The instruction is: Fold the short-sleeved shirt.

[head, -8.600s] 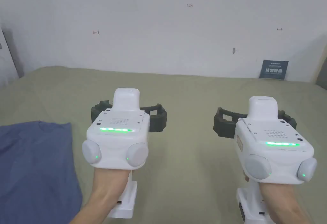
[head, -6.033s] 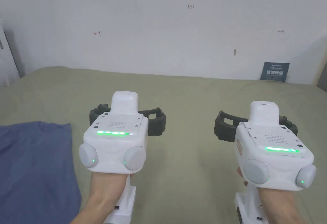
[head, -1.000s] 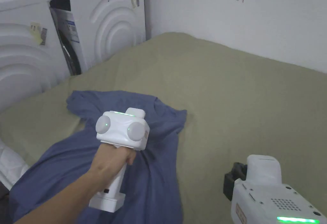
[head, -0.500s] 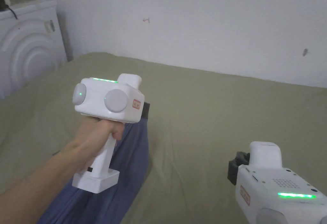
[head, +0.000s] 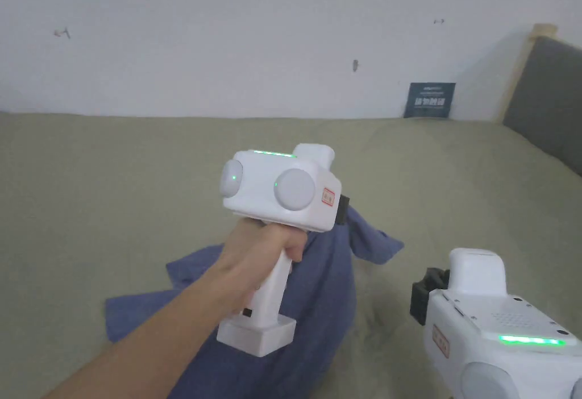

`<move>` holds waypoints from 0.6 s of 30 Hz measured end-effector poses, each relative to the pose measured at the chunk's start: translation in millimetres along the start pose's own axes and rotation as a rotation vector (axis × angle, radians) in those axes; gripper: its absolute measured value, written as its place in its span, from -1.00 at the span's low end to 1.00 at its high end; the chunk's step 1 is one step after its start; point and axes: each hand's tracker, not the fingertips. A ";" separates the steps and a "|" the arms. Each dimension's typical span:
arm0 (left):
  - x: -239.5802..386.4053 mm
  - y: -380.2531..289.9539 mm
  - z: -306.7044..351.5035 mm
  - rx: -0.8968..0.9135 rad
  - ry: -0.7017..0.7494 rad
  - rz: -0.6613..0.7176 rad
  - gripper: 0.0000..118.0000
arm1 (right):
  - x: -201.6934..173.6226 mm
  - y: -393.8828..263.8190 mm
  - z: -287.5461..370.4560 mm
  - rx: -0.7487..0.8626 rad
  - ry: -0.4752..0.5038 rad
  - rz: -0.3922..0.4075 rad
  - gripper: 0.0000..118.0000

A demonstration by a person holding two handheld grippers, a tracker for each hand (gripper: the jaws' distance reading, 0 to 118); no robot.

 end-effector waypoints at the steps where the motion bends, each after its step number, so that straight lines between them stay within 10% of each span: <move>1: 4.5 -7.5 -20.3 -0.032 -0.010 0.000 -0.99 | 5.6 -3.6 -2.3 -0.005 -0.012 -0.001 -0.88; 15: -12.7 -76.6 -126.1 -0.188 0.032 0.065 -0.87 | 27.3 -31.6 -38.6 -0.085 -0.048 -0.035 -0.88; 16: -14.4 -77.2 -119.6 -0.165 0.026 0.061 -0.52 | 25.8 -31.9 -38.4 -0.086 -0.042 -0.040 -0.88; 17: -16.4 -78.7 -112.9 -0.162 0.034 0.066 0.46 | 22.8 -32.6 -37.4 -0.086 -0.040 -0.039 -0.88; 18: -19.2 -79.2 -105.8 -0.161 0.038 0.067 1.00 | 20.1 -32.8 -36.7 -0.084 -0.038 -0.037 -0.88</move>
